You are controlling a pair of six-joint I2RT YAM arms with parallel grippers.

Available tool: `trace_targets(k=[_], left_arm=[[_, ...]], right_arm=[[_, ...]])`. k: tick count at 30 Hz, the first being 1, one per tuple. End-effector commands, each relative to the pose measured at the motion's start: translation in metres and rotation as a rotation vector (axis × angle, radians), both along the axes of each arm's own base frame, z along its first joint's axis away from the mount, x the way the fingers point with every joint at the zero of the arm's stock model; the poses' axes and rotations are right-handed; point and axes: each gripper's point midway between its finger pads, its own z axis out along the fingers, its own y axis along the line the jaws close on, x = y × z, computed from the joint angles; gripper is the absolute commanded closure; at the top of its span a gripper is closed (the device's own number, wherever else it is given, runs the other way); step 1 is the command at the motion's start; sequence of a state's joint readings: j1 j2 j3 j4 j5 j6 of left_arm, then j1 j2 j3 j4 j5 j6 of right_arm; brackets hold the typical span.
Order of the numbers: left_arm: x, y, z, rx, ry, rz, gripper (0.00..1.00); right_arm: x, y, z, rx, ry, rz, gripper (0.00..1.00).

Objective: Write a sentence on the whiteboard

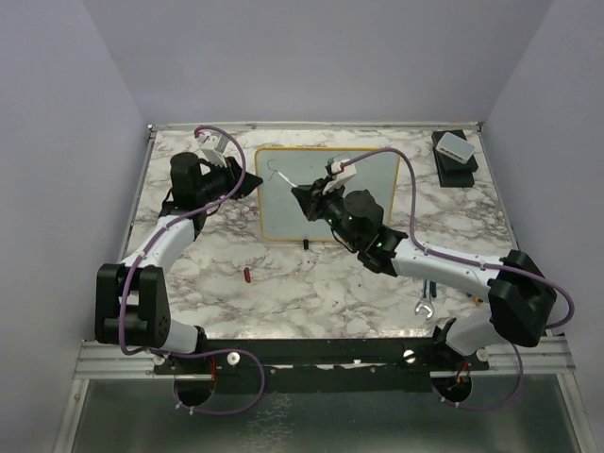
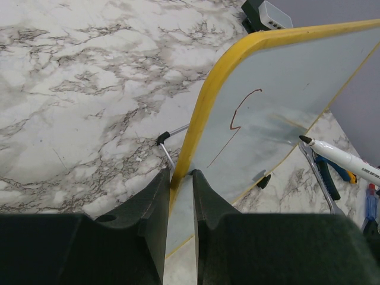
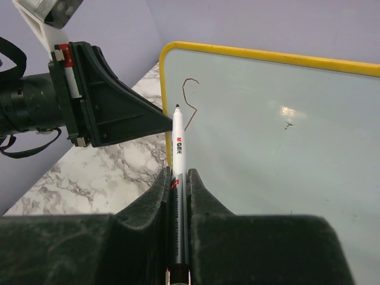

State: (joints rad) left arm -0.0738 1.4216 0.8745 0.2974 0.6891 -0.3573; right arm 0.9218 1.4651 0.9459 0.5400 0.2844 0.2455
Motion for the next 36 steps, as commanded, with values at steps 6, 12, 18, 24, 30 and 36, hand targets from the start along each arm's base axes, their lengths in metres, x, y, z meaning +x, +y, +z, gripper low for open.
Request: trace_targets(k=[6, 12, 18, 24, 30, 36], left_arm=[[-0.004, 0.003, 0.000, 0.014, -0.003, 0.008, 0.79], [-0.005, 0.002, 0.000, 0.014, -0.004, 0.005, 0.80], [-0.005, 0.002, 0.001, 0.014, -0.005, 0.005, 0.80], [-0.005, 0.002, 0.001, 0.014, -0.006, 0.003, 0.80], [-0.006, 0.002, 0.001, 0.015, -0.008, 0.002, 0.81], [-0.005, 0.002, 0.001, 0.015, -0.007, 0.003, 0.81]], right_arm=[[0.015, -0.006, -0.018, -0.053, 0.010, -0.081, 0.99], [0.021, -0.003, -0.019, -0.058, 0.002, -0.088, 0.99], [0.025, -0.004, -0.017, -0.057, -0.010, -0.102, 0.99], [0.030, -0.005, -0.013, -0.055, -0.018, -0.120, 0.99], [0.036, -0.010, -0.007, -0.053, -0.029, -0.144, 0.99], [0.036, -0.012, -0.011, -0.056, -0.022, -0.151, 0.99]])
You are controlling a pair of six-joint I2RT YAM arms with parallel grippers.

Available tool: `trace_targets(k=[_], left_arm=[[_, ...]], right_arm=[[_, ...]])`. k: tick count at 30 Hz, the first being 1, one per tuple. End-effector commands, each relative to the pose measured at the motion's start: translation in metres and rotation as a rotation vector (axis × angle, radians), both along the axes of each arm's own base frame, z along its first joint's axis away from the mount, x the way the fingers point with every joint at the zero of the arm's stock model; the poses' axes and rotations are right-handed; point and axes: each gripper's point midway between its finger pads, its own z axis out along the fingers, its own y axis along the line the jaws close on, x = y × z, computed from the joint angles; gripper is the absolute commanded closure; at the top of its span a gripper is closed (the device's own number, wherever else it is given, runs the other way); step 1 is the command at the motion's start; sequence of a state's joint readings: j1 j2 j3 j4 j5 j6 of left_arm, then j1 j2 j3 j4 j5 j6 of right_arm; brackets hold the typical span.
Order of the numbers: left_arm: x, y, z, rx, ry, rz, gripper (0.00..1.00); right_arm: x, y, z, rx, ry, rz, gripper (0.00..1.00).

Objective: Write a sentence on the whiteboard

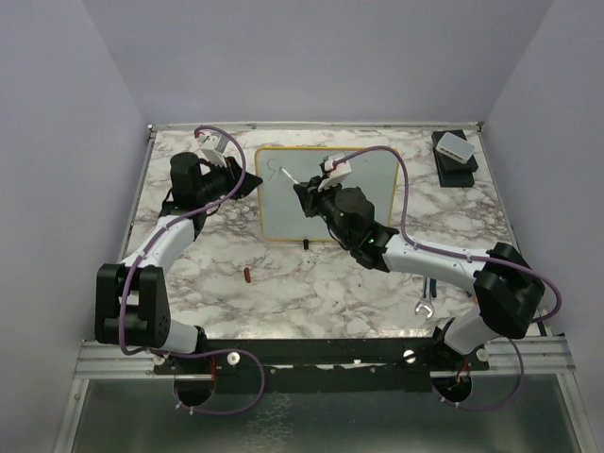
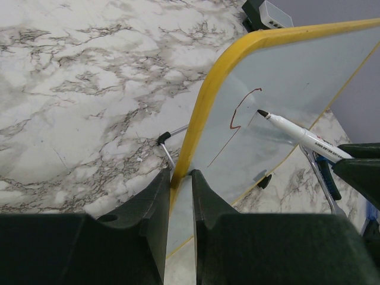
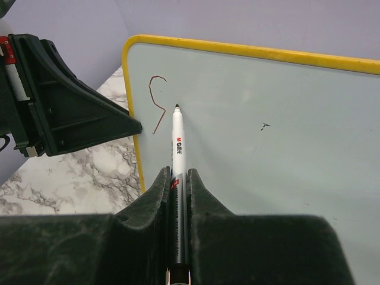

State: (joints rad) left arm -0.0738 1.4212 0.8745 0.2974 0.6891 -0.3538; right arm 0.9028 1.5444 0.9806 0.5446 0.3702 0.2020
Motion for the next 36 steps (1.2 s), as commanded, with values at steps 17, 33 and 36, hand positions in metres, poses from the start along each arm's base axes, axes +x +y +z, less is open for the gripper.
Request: trace_targets(k=[17, 33, 36], left_arm=[[-0.005, 0.001, 0.002, 0.012, -0.006, 0.001, 0.81], [-0.005, 0.002, 0.001, 0.012, -0.004, 0.000, 0.81], [-0.005, 0.001, 0.002, 0.012, -0.006, -0.001, 0.81]], right_arm=[[0.003, -0.014, -0.029, -0.012, 0.052, -0.060, 0.99], [0.006, -0.015, -0.004, 0.008, -0.006, -0.072, 0.99], [0.008, -0.017, 0.007, 0.015, -0.030, -0.085, 0.99]])
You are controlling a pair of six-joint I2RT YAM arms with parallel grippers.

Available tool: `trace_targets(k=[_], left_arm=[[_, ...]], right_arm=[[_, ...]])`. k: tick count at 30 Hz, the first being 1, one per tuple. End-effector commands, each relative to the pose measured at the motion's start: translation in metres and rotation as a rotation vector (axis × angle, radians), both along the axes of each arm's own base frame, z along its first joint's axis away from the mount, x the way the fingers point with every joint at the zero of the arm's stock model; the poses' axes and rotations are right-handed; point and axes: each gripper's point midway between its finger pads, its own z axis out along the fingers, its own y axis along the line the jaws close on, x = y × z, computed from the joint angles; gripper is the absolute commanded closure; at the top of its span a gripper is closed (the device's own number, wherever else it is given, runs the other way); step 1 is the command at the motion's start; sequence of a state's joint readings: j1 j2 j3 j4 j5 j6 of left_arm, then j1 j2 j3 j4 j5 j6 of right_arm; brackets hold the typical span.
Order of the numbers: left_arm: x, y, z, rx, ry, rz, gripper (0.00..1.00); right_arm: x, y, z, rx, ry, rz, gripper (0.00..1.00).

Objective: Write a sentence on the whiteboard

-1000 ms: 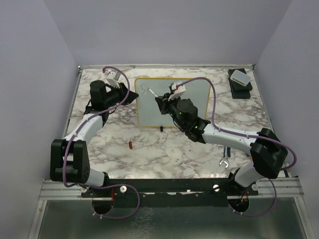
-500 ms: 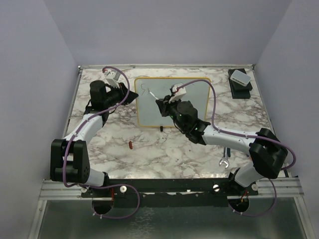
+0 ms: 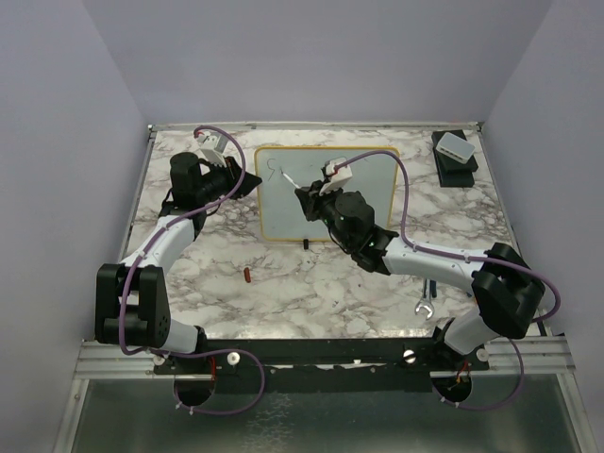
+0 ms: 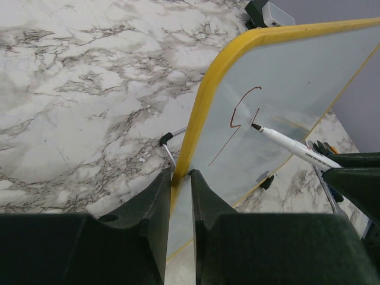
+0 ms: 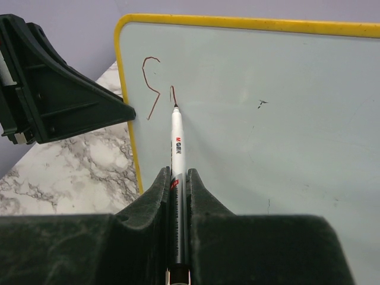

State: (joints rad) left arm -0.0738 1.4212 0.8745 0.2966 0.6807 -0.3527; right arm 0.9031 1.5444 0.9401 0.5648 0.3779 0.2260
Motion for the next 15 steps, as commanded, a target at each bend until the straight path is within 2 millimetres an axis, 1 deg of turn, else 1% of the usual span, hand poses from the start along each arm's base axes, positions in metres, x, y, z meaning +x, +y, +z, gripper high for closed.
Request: trace_targets(k=[1, 7, 12, 15], left_arm=[[-0.006, 0.000, 0.002, 0.009, -0.006, -0.009, 0.81], [-0.006, 0.001, 0.002, 0.009, -0.005, -0.007, 0.81], [-0.007, 0.001, 0.002, 0.009, -0.005, -0.008, 0.81], [-0.007, 0.000, 0.002, 0.009, -0.006, -0.009, 0.81]], right_arm=[[0.011, -0.015, 0.024, 0.012, -0.061, -0.082, 0.99], [0.012, -0.019, 0.033, 0.016, -0.081, -0.103, 0.99], [0.011, -0.025, 0.032, 0.012, -0.083, -0.121, 0.99], [0.011, -0.026, 0.028, 0.001, -0.076, -0.124, 0.99]])
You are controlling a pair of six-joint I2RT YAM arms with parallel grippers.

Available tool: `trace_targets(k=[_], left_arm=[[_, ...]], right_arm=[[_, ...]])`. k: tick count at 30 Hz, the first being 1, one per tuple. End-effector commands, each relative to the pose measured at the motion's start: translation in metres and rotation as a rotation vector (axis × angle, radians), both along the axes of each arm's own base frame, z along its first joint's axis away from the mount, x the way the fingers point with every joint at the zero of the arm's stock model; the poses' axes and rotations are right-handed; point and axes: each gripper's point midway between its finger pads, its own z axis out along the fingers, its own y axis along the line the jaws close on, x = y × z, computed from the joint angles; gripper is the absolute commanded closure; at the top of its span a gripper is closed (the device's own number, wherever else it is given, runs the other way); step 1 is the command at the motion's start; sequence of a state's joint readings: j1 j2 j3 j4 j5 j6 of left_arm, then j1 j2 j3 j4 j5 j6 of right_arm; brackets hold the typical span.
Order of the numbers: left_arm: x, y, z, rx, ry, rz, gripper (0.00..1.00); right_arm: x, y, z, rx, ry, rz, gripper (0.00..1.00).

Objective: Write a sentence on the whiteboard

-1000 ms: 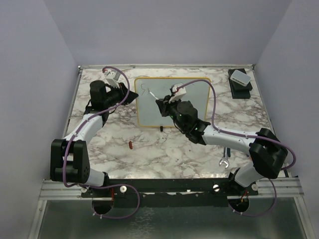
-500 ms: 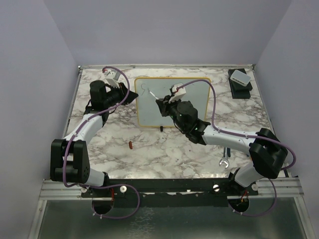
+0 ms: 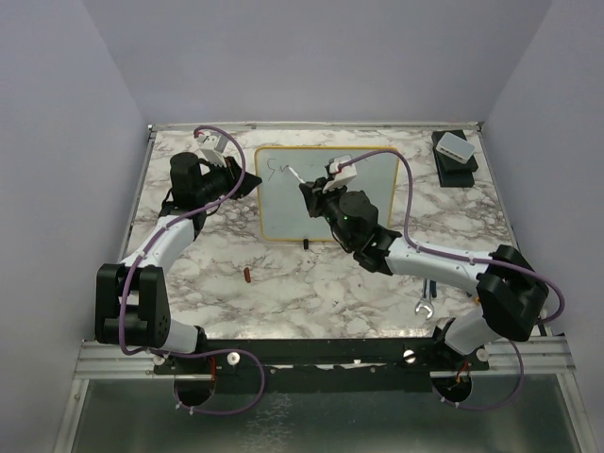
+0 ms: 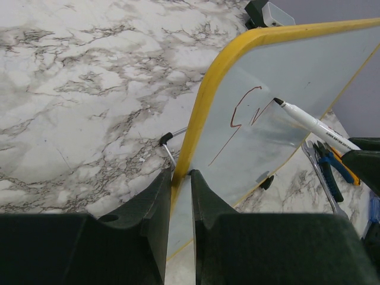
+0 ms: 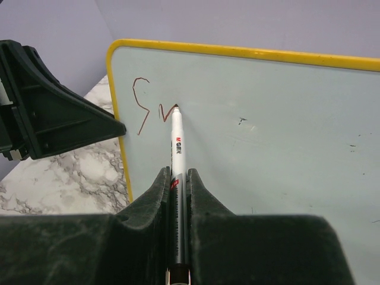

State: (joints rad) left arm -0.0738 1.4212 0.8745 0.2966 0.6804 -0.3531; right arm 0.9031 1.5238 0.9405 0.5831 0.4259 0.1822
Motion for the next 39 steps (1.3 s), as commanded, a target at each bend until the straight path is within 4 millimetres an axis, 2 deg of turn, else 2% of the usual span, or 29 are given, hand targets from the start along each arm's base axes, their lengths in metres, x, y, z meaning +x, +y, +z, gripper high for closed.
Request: trace_targets(k=[1, 12, 19, 22, 31, 39], left_arm=[[-0.007, 0.001, 0.002, 0.009, -0.005, -0.009, 0.81], [-0.007, 0.001, 0.003, 0.009, -0.008, -0.009, 0.81], [-0.007, 0.000, 0.003, 0.009, -0.009, -0.009, 0.81], [-0.007, 0.001, 0.003, 0.009, -0.008, -0.008, 0.81], [-0.006, 0.001, 0.002, 0.008, -0.006, -0.006, 0.81], [-0.007, 0.000, 0.003, 0.008, -0.006, -0.007, 0.81]], right_arm=[[0.006, -0.016, 0.011, 0.004, -0.026, -0.076, 0.99], [-0.003, -0.014, -0.027, -0.015, 0.067, -0.038, 0.99], [-0.007, -0.015, -0.038, -0.019, 0.094, -0.028, 0.99], [-0.008, -0.014, -0.034, -0.014, 0.084, -0.019, 0.99], [-0.034, 0.006, 0.003, 0.013, -0.029, 0.135, 0.99], [-0.020, 0.015, 0.015, 0.008, -0.056, 0.104, 0.99]])
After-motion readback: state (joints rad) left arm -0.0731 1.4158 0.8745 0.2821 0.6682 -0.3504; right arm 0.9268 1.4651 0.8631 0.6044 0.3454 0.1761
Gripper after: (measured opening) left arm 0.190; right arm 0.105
